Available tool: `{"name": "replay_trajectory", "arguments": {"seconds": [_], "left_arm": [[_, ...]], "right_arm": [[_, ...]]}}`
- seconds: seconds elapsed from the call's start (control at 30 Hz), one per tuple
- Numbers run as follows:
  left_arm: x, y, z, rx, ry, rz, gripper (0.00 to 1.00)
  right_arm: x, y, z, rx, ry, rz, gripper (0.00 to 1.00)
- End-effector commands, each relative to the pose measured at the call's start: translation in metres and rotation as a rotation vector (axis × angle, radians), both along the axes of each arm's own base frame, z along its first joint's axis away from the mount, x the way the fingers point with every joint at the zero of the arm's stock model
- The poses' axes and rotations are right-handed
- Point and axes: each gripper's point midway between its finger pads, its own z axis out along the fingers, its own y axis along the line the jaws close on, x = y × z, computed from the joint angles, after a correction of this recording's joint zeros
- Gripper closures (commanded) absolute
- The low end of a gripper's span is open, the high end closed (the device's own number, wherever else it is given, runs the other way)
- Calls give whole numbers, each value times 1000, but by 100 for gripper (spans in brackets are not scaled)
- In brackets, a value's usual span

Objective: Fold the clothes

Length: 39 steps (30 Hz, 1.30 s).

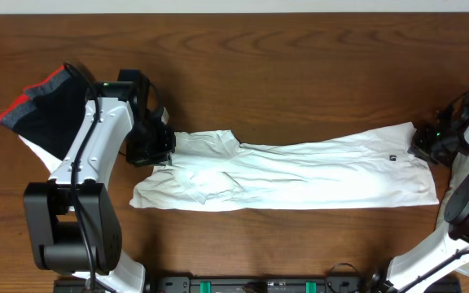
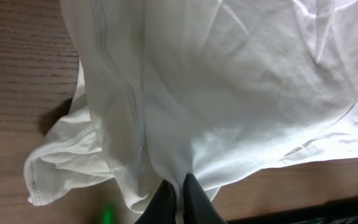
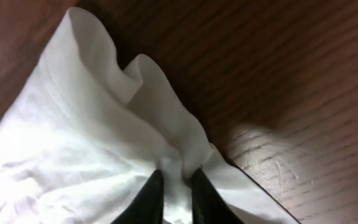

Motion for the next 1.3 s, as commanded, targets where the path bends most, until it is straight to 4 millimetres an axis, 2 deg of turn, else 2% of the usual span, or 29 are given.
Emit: {"name": "replay_trajectory", "arguments": {"seconds": [0.0,0.37,0.6,0.73,0.87,0.93,1.13,1.27], "left_arm": [[-3,1,-1,4,12,11,94],[-1,1,-2,3,3,11,94],[0,1,-2,3,1,11,94],[0,1,-2,3,1,11,94],[0,1,-2,3,0,11,94],[0,1,-2,3,-1,11,94],[2,1,-2,3,-8,11,94],[2,1,-2,3,-8,11,94]], "right_arm": [[-8,8,-13,42,41,7,87],[-15,-5,5,22,47,-36,85],[-15,-7,9,17,39,-41,83],[-11,-9,12,12,28,-41,90],[-7,-11,20,5,16,-41,92],[-4,-13,28,0,5,-41,99],[3,-17,51,-9,-17,-40,99],[4,-18,56,-14,-25,-40,99]]}}
